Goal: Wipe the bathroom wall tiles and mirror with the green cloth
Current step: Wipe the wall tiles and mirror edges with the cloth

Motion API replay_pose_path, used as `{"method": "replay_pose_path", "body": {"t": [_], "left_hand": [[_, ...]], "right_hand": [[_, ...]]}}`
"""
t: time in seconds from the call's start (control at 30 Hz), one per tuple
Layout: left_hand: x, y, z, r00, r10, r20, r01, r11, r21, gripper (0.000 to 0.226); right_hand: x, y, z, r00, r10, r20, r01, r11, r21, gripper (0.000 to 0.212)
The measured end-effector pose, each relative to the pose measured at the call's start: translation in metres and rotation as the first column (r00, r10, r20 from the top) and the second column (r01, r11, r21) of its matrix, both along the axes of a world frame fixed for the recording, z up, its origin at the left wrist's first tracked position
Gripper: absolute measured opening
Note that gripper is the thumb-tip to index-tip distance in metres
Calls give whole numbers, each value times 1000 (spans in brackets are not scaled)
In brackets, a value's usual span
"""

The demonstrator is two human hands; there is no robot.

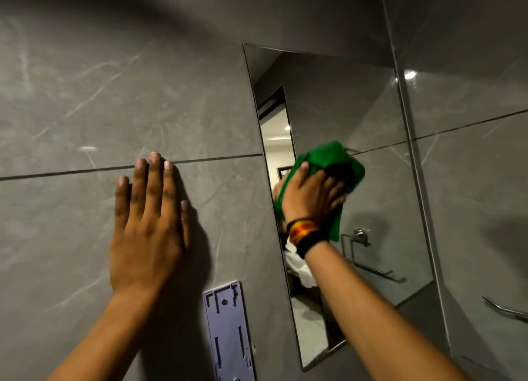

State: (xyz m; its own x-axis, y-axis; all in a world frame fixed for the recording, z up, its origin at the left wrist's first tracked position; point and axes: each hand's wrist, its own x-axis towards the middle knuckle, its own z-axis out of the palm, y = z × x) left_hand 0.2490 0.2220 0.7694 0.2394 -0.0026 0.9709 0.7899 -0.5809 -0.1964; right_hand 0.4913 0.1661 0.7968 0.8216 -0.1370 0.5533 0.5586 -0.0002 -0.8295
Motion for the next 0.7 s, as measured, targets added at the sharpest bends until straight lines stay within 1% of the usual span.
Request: {"method": "replay_pose_path", "body": {"t": [0.13, 0.2, 0.27, 0.37, 0.43, 0.5, 0.57, 0.63, 0.7], "left_hand": [[-1, -1, 0, 1000, 3, -4, -3, 1000, -13, 66], [-2, -1, 0, 1000, 3, -3, -3, 1000, -19, 66], [-1, -2, 0, 1000, 9, -4, -9, 1000, -18, 66], [-1, 0, -1, 1000, 24, -6, -24, 1000, -9, 65], [-1, 2, -1, 1000, 25, -2, -25, 1000, -6, 64], [-1, 1, 0, 999, 32, 1, -32, 999, -1, 64], [-1, -1, 1, 999, 37, -3, -37, 999, -12, 65], [-2, -5, 3, 998, 51, -28, -52, 998, -48, 67], [-5, -12, 6, 998, 17, -59, -23, 995, -100, 68]], "right_hand": [[5, -3, 94, 983, 31, 178, -46, 996, 80, 54], [9, -5, 127, 967, 30, 252, -59, 992, 108, 51], [12, -7, 146, 946, 36, 324, -82, 988, 128, 45], [15, -6, 153, 908, 58, 414, -140, 975, 171, 38], [14, -6, 149, 888, 77, 454, -190, 959, 208, 39], [9, -10, 143, 858, 121, 499, -269, 934, 235, 51], [-8, -16, 135, 814, 114, 570, -298, 924, 240, 64], [-32, -25, 128, 735, 63, 675, -273, 939, 210, 67], [-60, -36, 120, 595, 6, 804, -193, 972, 135, 67]]}}
